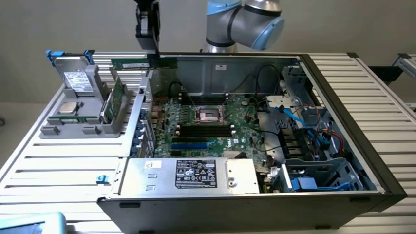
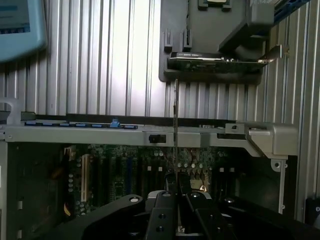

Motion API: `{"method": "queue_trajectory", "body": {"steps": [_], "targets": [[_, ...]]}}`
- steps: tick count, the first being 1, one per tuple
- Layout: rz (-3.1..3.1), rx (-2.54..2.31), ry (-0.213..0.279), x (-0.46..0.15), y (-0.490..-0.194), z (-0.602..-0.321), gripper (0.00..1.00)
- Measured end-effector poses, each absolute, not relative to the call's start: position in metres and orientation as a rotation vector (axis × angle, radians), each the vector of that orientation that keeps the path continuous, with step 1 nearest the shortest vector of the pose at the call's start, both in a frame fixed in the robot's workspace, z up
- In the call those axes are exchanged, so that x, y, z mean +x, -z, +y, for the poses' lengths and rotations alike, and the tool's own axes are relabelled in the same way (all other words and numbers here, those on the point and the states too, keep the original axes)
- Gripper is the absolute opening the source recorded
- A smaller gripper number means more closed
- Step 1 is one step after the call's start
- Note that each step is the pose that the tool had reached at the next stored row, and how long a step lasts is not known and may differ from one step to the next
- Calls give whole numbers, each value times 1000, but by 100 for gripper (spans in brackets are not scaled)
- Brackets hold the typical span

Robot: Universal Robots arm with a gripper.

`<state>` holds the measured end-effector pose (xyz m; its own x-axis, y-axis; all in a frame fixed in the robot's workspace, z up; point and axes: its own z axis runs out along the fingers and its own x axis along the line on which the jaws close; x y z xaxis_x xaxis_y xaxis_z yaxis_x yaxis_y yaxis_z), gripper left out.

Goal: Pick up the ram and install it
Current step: 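Pick up the ram and move it above insertion slot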

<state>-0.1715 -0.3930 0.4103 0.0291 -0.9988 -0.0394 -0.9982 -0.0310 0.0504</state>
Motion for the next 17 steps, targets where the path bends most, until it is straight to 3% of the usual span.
{"method": "queue_trajectory", "body": {"steps": [17], "targets": [[-2169,2234,72,-94,-404,-393,13]]}}
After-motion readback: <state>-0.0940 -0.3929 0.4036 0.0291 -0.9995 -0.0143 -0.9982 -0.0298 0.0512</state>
